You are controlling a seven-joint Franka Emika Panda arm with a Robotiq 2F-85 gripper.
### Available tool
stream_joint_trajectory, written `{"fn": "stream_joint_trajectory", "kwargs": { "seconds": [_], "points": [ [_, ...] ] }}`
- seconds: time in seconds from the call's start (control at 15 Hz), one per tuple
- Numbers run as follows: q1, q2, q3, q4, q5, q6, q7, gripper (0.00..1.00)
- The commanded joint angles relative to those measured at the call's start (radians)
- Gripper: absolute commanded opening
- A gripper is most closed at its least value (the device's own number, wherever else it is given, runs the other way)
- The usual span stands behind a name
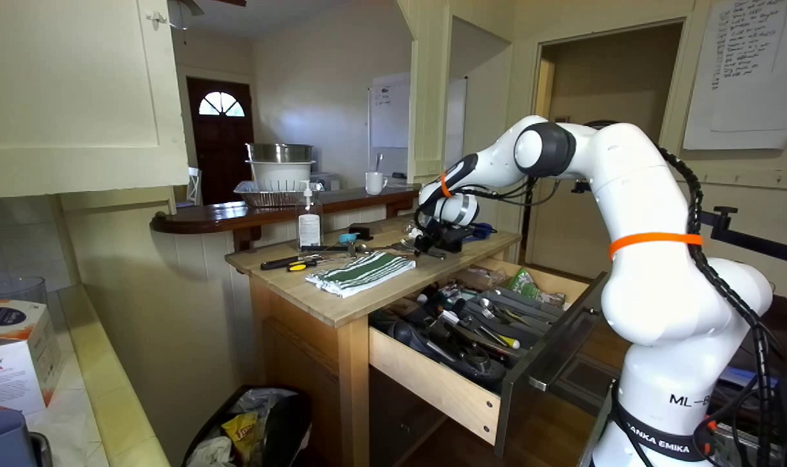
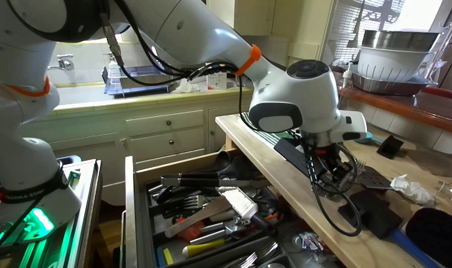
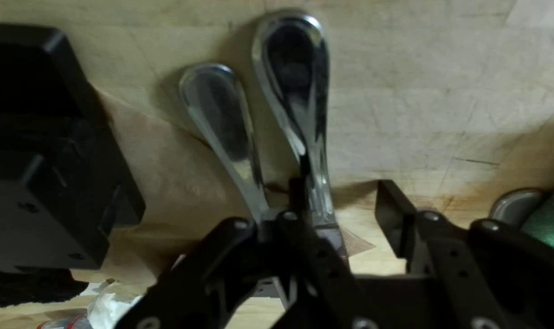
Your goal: Put the knife through the towel
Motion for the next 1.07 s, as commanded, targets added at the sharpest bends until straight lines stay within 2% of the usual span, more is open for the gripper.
{"fn": "stream_joint_trajectory", "kwargs": {
  "seconds": [0.0, 0.07, 0.2, 0.27, 0.53, 1.0],
  "points": [
    [-0.015, 0.004, 0.01, 0.002, -0.009, -0.061, -0.004, 0.17],
    [-0.016, -0.01, 0.008, -0.009, -0.016, -0.092, -0.01, 0.12],
    [-0.013, -0.033, 0.0, -0.021, -0.023, -0.168, -0.016, 0.13],
    [-0.003, -0.043, -0.014, -0.024, -0.031, -0.208, -0.016, 0.04],
    [0.03, -0.08, -0.072, -0.017, -0.057, -0.314, 0.016, 0.04],
    [0.056, -0.167, -0.12, -0.044, -0.051, -0.375, 0.044, 0.04]
  ]
}}
